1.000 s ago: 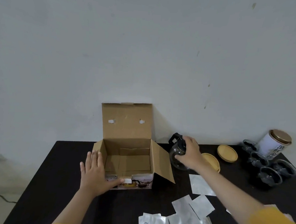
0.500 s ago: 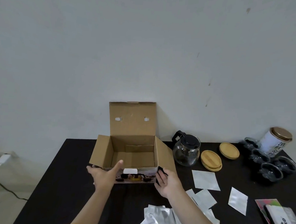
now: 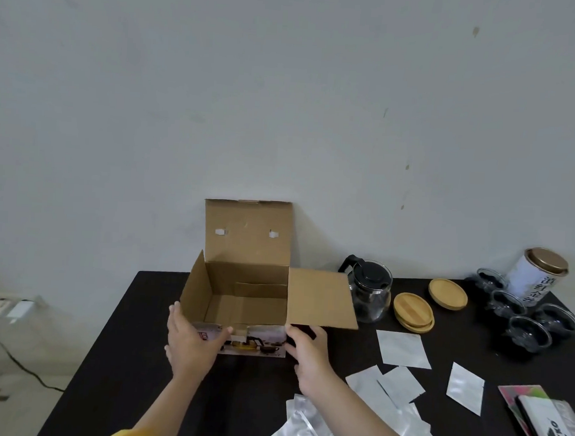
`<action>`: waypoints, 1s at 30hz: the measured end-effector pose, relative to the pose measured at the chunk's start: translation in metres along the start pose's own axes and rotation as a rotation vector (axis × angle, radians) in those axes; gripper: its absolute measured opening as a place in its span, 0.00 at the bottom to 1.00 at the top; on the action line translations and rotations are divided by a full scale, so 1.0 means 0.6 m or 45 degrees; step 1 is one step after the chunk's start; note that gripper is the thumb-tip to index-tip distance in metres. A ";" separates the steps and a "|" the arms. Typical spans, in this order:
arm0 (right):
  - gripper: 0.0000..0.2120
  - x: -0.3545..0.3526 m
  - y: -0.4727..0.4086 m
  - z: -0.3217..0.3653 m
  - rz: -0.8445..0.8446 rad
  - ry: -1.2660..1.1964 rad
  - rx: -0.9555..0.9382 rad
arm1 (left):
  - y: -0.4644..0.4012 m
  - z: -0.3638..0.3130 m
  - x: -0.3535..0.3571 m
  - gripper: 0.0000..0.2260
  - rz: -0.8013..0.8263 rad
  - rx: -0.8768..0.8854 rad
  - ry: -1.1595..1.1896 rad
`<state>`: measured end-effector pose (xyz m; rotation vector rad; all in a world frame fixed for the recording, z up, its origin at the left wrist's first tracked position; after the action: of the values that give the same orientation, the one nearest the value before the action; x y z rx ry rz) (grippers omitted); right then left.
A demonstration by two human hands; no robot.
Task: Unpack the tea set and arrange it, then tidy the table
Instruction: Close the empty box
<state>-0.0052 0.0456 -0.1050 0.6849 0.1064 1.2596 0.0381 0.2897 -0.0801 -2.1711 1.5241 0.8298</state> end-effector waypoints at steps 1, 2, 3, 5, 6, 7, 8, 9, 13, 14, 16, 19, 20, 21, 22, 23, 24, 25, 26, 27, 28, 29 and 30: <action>0.30 0.003 0.008 0.008 -0.002 0.095 -0.106 | 0.001 -0.006 -0.003 0.54 0.009 0.082 -0.087; 0.33 0.009 0.019 0.018 0.014 0.225 -0.219 | 0.001 -0.011 -0.004 0.53 0.030 0.153 -0.158; 0.34 0.015 0.027 0.026 0.039 0.386 -0.335 | 0.003 -0.015 -0.004 0.53 0.061 0.205 -0.227; 0.35 0.031 0.041 0.039 0.108 0.690 -0.552 | 0.003 -0.018 0.001 0.51 0.128 0.299 -0.368; 0.35 0.038 0.044 0.041 0.146 0.798 -0.629 | 0.004 -0.018 0.004 0.50 0.164 0.335 -0.426; 0.36 0.044 0.046 0.042 0.176 0.880 -0.682 | 0.005 -0.017 0.007 0.49 0.195 0.360 -0.475; 0.35 0.048 0.046 0.042 0.193 0.942 -0.716 | 0.005 -0.015 0.009 0.48 0.223 0.373 -0.509; 0.35 0.051 0.044 0.041 0.202 0.991 -0.737 | 0.006 -0.012 0.011 0.47 0.242 0.376 -0.529; 0.33 0.057 0.035 0.036 0.201 1.085 -0.771 | 0.009 -0.007 0.019 0.46 0.274 0.385 -0.555; 0.33 0.059 0.033 0.036 0.199 1.095 -0.783 | 0.010 -0.007 0.020 0.46 0.274 0.394 -0.560; 0.32 0.059 0.030 0.039 0.199 1.106 -0.800 | 0.011 -0.005 0.022 0.45 0.276 0.415 -0.562; 0.31 0.064 0.018 0.059 0.169 1.113 -0.828 | 0.011 -0.001 0.022 0.45 0.263 0.454 -0.556; 0.31 0.068 0.010 0.072 0.145 1.113 -0.845 | 0.011 0.001 0.023 0.45 0.261 0.464 -0.556; 0.30 0.074 0.001 0.088 0.115 1.109 -0.854 | 0.011 0.003 0.025 0.45 0.261 0.474 -0.557; 0.30 0.082 -0.010 0.107 0.086 1.104 -0.857 | 0.011 0.005 0.027 0.45 0.258 0.485 -0.555; 0.30 0.094 -0.022 0.128 0.067 1.096 -0.858 | 0.009 0.007 0.028 0.45 0.252 0.498 -0.551; 0.30 0.107 -0.035 0.151 0.055 1.086 -0.857 | 0.009 0.008 0.030 0.45 0.242 0.515 -0.549; 0.30 0.120 -0.048 0.177 0.044 1.085 -0.858 | 0.009 0.009 0.031 0.45 0.230 0.534 -0.552; 0.31 0.136 -0.060 0.207 0.023 1.110 -0.884 | 0.008 0.012 0.032 0.45 0.217 0.548 -0.555; 0.31 0.152 -0.073 0.238 -0.016 1.167 -0.942 | 0.006 0.014 0.034 0.45 0.206 0.557 -0.557; 0.31 0.170 -0.084 0.268 -0.057 1.253 -1.020 | 0.005 0.017 0.036 0.45 0.198 0.563 -0.557; 0.31 0.188 -0.095 0.294 -0.086 1.362 -1.093 | 0.003 0.018 0.037 0.45 0.194 0.566 -0.557; 0.31 0.206 -0.106 0.315 -0.101 1.492 -1.156 | 0.002 0.020 0.038 0.45 0.189 0.568 -0.559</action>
<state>0.1712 0.0697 0.0478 -0.8745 0.4720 1.3151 0.0393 0.2795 -0.1039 -1.4615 1.4774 0.8451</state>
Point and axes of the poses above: each hand's wrist, its own y-axis away from the middle knuckle, its own x-axis out of the palm, z = x × y, the point moved 8 cm from there along -y, towards the middle knuckle, and after that the axes turned 4 degrees about z, right-handed, at the moved point
